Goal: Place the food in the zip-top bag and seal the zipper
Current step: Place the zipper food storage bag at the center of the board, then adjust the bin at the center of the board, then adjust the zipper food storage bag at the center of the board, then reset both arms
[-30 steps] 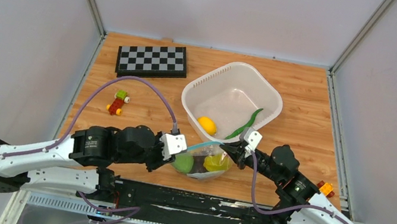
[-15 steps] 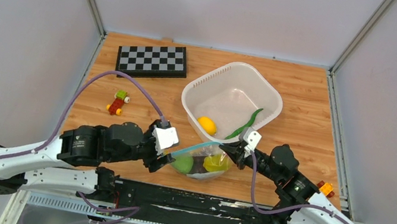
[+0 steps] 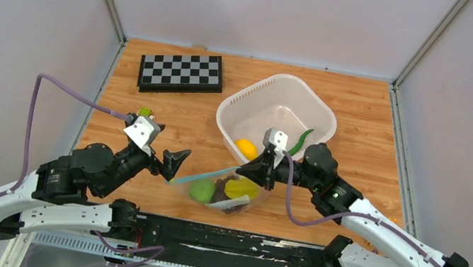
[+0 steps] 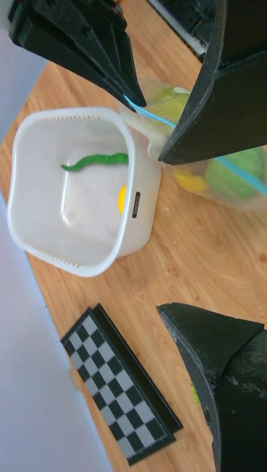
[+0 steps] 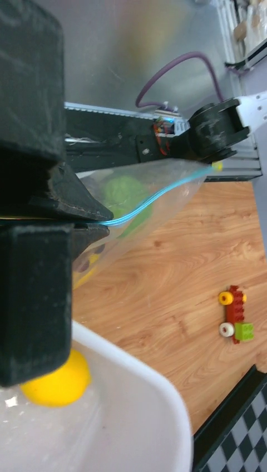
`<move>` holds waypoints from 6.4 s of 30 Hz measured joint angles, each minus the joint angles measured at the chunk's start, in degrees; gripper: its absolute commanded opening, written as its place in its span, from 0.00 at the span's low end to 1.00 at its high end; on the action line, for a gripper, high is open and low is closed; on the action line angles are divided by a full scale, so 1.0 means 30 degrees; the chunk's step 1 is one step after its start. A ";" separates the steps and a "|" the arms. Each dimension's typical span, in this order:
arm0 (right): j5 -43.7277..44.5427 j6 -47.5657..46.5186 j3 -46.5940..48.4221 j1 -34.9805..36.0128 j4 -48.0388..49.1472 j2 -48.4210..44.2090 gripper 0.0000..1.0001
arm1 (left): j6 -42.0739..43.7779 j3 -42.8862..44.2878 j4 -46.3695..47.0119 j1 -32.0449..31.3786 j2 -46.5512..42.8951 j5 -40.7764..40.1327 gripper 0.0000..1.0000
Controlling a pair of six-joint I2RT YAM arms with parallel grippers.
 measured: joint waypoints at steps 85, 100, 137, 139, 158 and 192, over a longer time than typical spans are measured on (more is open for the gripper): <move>0.1596 0.1887 0.4167 0.0685 -0.3847 0.8743 0.50 | -1.9169 -0.8102 -0.6535 0.0007 0.0678 -0.0525 0.97; 0.1785 0.1712 0.6054 0.0801 -0.5574 1.2757 0.07 | -1.5038 -0.9041 -0.1304 0.1501 0.3402 0.0393 0.88; 1.2152 0.4488 0.3679 -0.2222 -0.4903 0.0007 1.00 | -0.6455 -0.2266 0.1333 0.8510 0.4947 0.2222 1.00; 1.2917 0.4896 0.3883 -0.3599 -0.5836 -0.0517 1.00 | -0.5785 -0.1370 0.0984 0.8677 0.5326 0.1880 1.00; 1.2502 0.4940 0.7453 -1.2830 -0.9632 0.1042 1.00 | -0.6084 0.1297 0.0634 1.9278 0.7395 0.7788 1.00; 1.0353 0.4488 1.1424 -1.3719 -1.1832 0.2820 1.00 | -0.7206 0.3796 -0.2499 1.9387 0.8189 0.4750 1.00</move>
